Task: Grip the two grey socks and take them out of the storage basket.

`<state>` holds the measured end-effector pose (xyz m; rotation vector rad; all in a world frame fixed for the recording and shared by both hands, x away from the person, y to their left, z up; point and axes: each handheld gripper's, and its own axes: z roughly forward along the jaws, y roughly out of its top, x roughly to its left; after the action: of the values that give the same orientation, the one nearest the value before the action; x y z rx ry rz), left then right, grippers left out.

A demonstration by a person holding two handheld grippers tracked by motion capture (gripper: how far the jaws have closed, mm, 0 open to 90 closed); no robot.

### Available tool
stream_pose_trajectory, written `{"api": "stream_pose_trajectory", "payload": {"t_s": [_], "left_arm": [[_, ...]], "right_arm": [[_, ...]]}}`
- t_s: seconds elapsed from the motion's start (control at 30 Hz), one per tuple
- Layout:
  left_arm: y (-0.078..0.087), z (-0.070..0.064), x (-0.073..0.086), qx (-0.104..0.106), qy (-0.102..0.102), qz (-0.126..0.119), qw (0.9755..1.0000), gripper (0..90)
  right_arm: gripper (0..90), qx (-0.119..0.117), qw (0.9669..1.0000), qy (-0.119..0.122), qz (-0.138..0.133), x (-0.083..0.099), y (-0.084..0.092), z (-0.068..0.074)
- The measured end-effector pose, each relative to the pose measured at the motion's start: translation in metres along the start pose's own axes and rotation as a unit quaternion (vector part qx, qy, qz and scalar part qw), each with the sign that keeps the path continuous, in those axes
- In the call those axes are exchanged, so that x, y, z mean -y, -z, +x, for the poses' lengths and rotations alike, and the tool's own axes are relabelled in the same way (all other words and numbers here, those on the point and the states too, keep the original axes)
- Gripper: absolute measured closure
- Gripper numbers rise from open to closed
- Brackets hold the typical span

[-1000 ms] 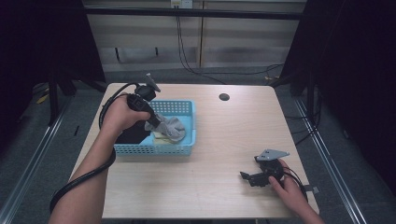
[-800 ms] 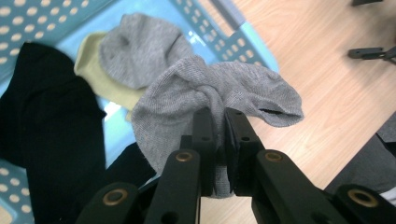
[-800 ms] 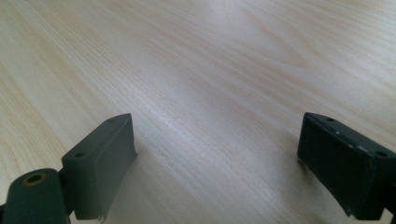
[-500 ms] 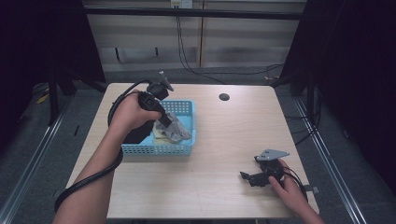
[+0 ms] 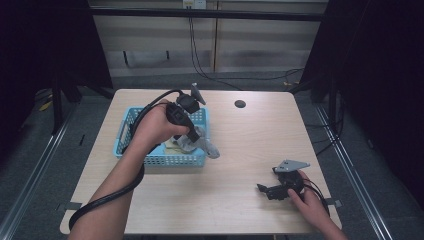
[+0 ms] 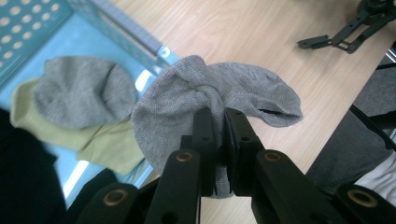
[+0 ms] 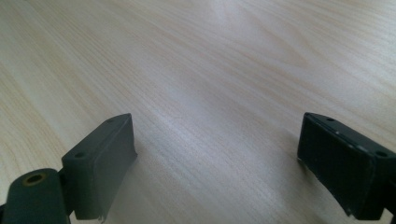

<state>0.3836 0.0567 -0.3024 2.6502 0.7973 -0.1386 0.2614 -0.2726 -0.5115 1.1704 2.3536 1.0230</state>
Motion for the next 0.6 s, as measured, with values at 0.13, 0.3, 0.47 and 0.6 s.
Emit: {"api": "stream_pose_trajectory", "payload": {"t_s": [0.13,0.3,0.47,0.6], "left_arm": [[-0.007,-0.010,-0.006,0.006,-0.016,-0.001,0.9998,83.7],[-0.017,-0.022,-0.014,0.020,-0.029,0.000,0.9994,83.7],[-0.025,-0.031,-0.021,0.028,-0.040,-0.003,0.9988,83.6],[-0.033,-0.040,-0.025,0.035,-0.054,-0.004,0.9979,83.6]], "right_arm": [[10.7,0.000,1.0000,0.001,-0.001,0.000,0.000,0.000],[10.7,0.000,1.0000,0.000,0.000,0.000,0.000,0.000],[10.7,0.000,1.0000,0.001,-0.001,0.000,0.000,0.000],[10.7,0.000,1.0000,0.001,-0.001,0.000,0.000,0.000]]}}
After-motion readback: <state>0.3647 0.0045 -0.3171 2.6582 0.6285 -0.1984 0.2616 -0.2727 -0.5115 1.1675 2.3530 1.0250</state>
